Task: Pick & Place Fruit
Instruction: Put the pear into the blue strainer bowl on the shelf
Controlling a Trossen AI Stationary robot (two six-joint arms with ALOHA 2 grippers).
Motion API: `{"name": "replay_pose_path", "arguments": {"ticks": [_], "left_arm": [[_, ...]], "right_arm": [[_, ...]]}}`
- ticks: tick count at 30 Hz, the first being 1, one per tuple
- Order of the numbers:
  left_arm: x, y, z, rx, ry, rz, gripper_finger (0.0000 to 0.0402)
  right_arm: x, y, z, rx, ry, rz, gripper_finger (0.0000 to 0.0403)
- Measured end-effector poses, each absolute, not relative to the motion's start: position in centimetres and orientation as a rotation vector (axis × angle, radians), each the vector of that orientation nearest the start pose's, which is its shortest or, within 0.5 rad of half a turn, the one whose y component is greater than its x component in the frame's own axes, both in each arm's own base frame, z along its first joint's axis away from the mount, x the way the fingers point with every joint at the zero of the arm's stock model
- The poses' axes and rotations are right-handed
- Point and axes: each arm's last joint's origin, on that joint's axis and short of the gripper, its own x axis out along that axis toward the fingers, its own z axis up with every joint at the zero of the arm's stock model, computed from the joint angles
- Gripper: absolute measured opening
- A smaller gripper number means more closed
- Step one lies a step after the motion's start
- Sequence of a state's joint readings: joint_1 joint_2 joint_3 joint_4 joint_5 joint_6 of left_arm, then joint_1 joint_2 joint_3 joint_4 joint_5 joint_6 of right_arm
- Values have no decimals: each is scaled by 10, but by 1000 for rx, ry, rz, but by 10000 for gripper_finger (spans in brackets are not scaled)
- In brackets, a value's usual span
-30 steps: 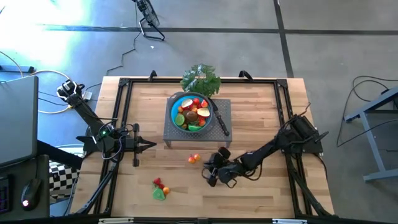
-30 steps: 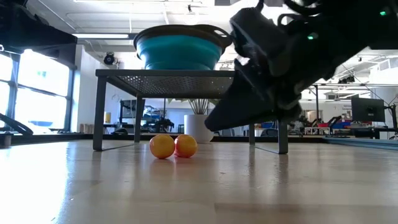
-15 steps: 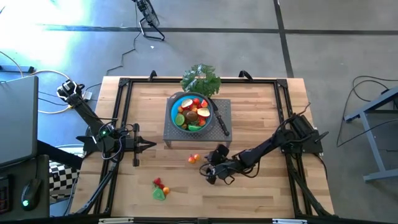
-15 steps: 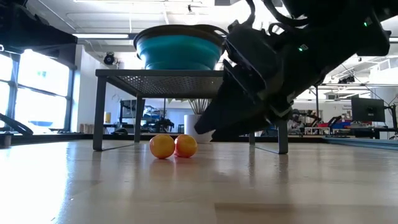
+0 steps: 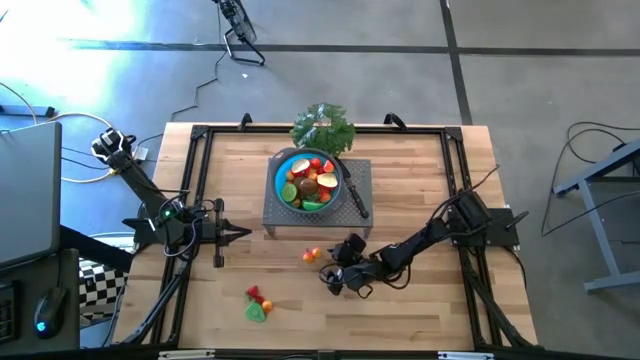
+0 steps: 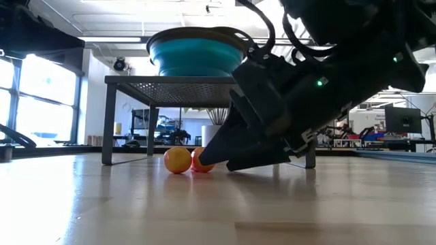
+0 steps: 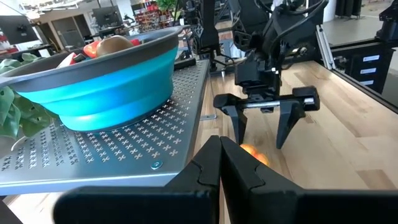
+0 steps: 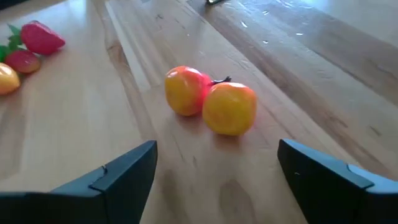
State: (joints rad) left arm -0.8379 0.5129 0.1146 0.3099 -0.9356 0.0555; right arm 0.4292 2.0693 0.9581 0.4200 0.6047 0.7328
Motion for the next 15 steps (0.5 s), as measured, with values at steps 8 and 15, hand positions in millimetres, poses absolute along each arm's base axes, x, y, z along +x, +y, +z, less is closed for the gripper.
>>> {"name": "replay_pose_path", "arguments": {"ticks": [8,15], "left_arm": [[100,-76,186,124,59,96,0],[100,-76,186,125,59,96,0]], "right_arm": [[356,131,83,307,519,-383,306],[363,124,86,241,554,-345,293]]}}
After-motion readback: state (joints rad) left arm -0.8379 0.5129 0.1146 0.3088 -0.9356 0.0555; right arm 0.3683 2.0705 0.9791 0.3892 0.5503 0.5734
